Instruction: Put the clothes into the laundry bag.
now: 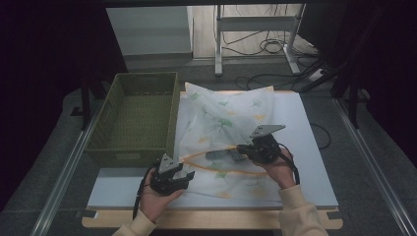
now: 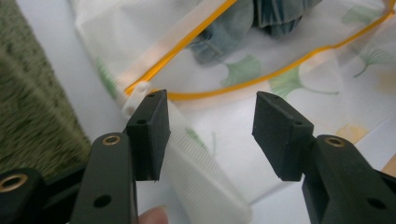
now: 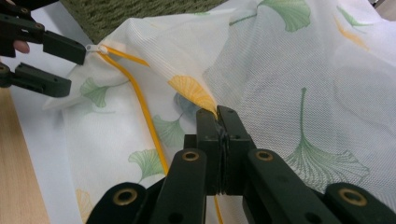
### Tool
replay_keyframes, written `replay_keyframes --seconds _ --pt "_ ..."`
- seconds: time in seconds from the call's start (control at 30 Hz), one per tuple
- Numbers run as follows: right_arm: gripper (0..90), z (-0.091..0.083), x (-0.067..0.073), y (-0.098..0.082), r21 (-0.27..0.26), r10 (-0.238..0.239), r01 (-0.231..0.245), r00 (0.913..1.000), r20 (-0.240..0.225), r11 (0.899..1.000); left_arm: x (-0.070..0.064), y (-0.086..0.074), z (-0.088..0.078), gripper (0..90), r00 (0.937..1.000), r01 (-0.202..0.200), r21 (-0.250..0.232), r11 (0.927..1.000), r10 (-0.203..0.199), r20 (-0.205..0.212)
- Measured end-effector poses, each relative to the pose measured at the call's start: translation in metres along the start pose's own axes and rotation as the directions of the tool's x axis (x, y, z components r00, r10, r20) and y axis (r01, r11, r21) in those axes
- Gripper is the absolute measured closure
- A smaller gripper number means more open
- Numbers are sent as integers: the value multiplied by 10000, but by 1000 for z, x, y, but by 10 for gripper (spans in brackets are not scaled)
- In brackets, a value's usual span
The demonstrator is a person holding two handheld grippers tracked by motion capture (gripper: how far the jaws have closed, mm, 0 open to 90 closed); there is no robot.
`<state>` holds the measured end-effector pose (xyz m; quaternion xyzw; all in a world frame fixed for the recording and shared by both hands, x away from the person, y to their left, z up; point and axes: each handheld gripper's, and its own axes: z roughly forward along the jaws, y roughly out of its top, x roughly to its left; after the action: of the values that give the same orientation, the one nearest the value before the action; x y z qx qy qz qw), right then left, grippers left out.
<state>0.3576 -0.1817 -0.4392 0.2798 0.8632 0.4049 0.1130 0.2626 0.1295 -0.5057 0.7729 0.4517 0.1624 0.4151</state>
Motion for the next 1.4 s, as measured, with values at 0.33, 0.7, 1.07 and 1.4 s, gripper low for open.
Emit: replay_keyframes --seconds 0.33,0.7,1.07,1.4 --pt "879 8 1 -8 376 -2 11 9997 -247 9993 10 -12 -6 453 9997 94 249 9996 -88 -236" --pt "879 21 0 -16 828 160 -118 9986 -503 9965 18 -18 -9 454 9989 300 209 9993 -292 -372" --pt "879 37 0 -25 1360 285 -196 9975 -640 9905 22 -21 -10 427 9990 452 359 9983 -450 -76" --pt "879 50 -1 -34 1842 315 -157 9961 -829 9828 24 -25 -13 412 9984 569 376 9977 -570 0"
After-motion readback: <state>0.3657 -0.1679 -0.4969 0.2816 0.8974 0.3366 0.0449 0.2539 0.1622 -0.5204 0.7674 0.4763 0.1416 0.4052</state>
